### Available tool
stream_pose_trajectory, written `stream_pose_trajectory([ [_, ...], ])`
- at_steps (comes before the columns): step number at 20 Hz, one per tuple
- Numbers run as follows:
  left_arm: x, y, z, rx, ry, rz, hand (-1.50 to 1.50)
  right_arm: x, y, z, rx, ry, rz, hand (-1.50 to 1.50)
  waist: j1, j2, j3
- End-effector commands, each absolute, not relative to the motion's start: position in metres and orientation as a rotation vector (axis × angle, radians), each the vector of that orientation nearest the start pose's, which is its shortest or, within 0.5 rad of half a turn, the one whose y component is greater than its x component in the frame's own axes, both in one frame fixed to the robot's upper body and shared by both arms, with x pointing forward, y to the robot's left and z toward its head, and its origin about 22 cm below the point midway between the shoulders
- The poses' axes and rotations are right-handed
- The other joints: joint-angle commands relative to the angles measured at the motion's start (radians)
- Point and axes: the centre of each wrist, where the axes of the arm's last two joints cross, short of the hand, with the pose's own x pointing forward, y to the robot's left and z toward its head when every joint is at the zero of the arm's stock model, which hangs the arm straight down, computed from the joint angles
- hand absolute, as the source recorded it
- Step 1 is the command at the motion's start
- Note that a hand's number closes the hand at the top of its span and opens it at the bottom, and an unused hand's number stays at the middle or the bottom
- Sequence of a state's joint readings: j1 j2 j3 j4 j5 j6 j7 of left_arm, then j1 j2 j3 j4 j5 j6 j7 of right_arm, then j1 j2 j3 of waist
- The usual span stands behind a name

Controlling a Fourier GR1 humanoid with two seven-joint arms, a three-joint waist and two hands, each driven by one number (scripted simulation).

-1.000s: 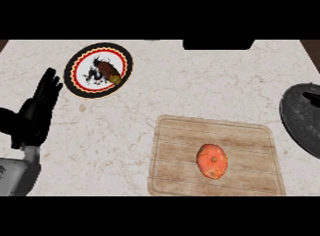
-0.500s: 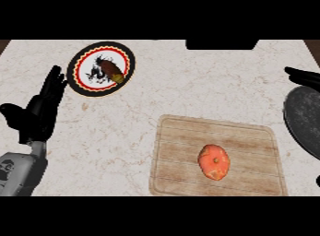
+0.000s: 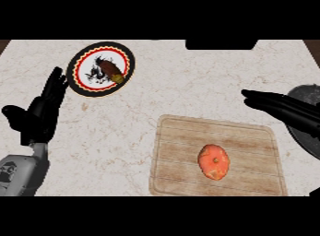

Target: Pick the squash from the cutting board and place it in the pan

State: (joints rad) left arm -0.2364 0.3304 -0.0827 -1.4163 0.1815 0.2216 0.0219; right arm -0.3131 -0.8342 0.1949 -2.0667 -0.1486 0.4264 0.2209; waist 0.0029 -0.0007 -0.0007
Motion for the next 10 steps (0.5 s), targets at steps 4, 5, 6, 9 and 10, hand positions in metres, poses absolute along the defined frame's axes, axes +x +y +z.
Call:
stream_pose_trajectory([
  [4,0.302,0.294,0.07,0.212,-1.621,-0.037,0.0,0.209,-0.237,0.199,-0.157,-1.573,1.357,-1.5,-0.008,-0.002,0.001],
  [5,0.299,0.261,0.037,0.207,-1.63,-0.053,0.0,0.231,-0.242,0.207,-0.184,-1.561,1.346,-1.5,-0.003,0.001,0.0],
  [6,0.297,0.274,0.053,0.22,-1.619,-0.054,0.0,0.224,-0.226,0.198,-0.187,-1.536,1.356,-1.5,0.0,0.0,0.0],
  [9,0.291,0.268,0.043,0.186,-1.621,-0.056,0.0,0.228,-0.232,0.191,-0.219,-1.539,1.301,-1.5,-0.001,0.0,0.001],
  [10,0.285,0.278,0.035,0.209,-1.616,-0.042,0.0,0.229,-0.214,0.185,-0.237,-1.546,1.313,-1.5,0.002,0.001,0.0],
])
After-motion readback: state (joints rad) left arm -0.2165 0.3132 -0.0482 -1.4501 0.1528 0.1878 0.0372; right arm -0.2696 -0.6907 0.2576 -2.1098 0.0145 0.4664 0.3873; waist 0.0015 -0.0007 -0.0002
